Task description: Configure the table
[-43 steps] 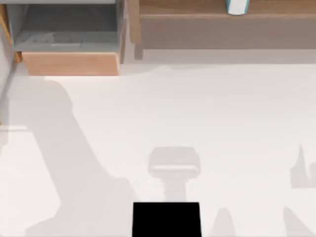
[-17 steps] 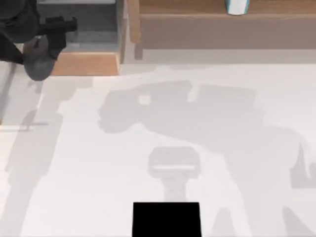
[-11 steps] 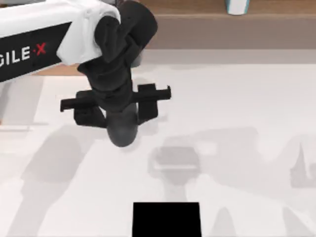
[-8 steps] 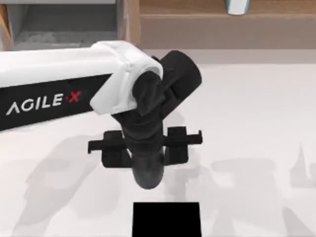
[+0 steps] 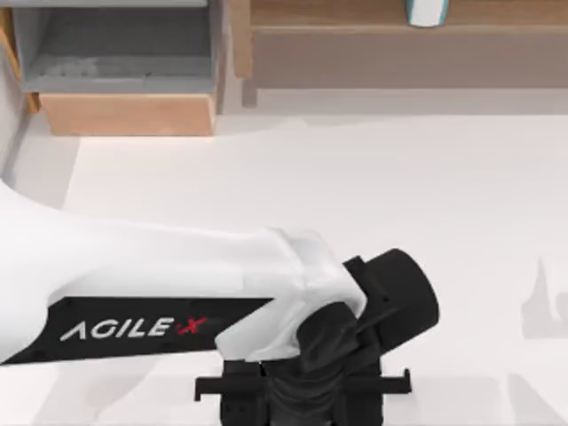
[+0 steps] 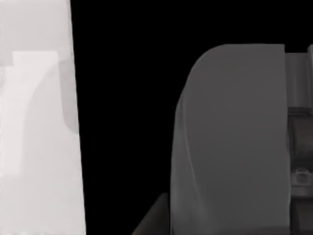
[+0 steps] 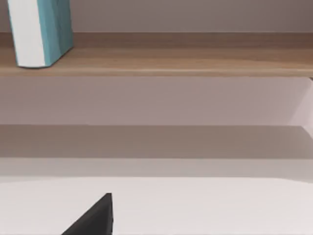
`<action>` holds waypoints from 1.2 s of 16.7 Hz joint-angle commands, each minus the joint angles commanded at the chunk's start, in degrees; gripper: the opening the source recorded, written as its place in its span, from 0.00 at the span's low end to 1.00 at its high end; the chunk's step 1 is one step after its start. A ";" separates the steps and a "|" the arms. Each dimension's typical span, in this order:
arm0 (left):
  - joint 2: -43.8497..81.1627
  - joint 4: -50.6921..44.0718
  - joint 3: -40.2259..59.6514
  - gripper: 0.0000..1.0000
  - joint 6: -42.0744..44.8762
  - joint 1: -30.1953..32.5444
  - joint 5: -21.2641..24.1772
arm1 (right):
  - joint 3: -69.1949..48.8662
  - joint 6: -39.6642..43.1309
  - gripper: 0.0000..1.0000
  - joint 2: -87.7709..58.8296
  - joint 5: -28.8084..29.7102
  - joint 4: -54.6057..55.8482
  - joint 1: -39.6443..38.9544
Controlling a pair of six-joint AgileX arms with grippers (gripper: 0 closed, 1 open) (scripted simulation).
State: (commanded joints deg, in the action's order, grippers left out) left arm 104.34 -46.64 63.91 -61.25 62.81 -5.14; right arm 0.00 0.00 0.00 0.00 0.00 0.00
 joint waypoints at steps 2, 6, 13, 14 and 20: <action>0.00 0.00 0.00 0.00 0.00 0.00 0.00 | 0.00 0.00 1.00 0.00 0.00 0.00 0.00; 0.06 -0.11 0.10 0.00 0.16 -0.19 0.07 | 0.00 0.00 1.00 0.00 0.00 0.00 0.00; -0.90 0.40 1.38 0.00 0.08 0.08 0.07 | 0.00 0.00 1.00 0.00 0.00 0.00 0.00; -1.09 0.53 1.61 0.00 0.07 0.12 0.07 | 0.00 0.00 1.00 0.00 0.00 0.00 0.00; -1.98 1.38 2.44 0.00 0.05 0.20 0.08 | 0.00 0.00 1.00 0.00 0.00 0.00 0.00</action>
State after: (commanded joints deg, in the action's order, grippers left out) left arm 102.36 -45.26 66.35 -61.19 63.02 -5.06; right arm 0.00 0.00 0.00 0.00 0.00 0.00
